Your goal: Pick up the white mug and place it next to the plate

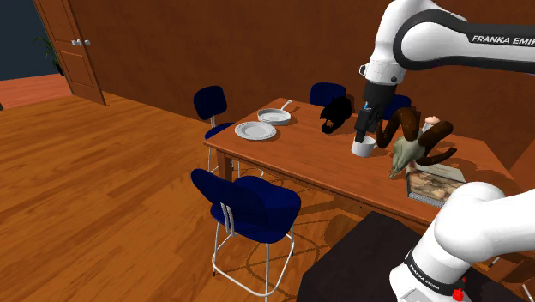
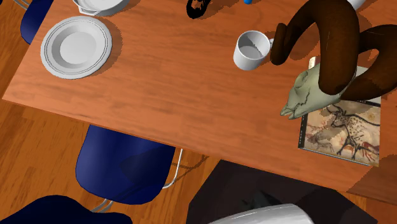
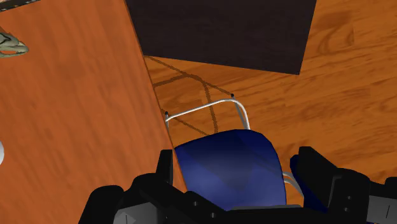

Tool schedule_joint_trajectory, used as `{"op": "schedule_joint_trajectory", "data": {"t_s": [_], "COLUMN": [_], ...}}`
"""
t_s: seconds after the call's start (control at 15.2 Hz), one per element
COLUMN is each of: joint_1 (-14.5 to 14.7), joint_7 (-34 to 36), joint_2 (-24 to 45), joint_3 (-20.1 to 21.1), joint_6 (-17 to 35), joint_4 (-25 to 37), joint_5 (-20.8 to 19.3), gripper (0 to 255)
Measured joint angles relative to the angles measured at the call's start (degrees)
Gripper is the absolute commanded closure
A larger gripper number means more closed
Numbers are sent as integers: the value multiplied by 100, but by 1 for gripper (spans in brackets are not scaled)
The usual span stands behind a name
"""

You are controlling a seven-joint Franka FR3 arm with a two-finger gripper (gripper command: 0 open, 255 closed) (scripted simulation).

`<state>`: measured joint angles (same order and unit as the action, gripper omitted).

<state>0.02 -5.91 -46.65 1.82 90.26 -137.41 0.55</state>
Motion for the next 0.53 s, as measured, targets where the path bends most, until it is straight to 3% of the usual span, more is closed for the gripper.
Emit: {"op": "schedule_joint_trajectory", "data": {"t_s": [0.53], "joint_1": [-260], "joint_7": [-644], "joint_2": [543], "joint_3": [-606], "joint_6": [693], "joint_4": [-182], "joint_5": [-467], "gripper": [0]}}
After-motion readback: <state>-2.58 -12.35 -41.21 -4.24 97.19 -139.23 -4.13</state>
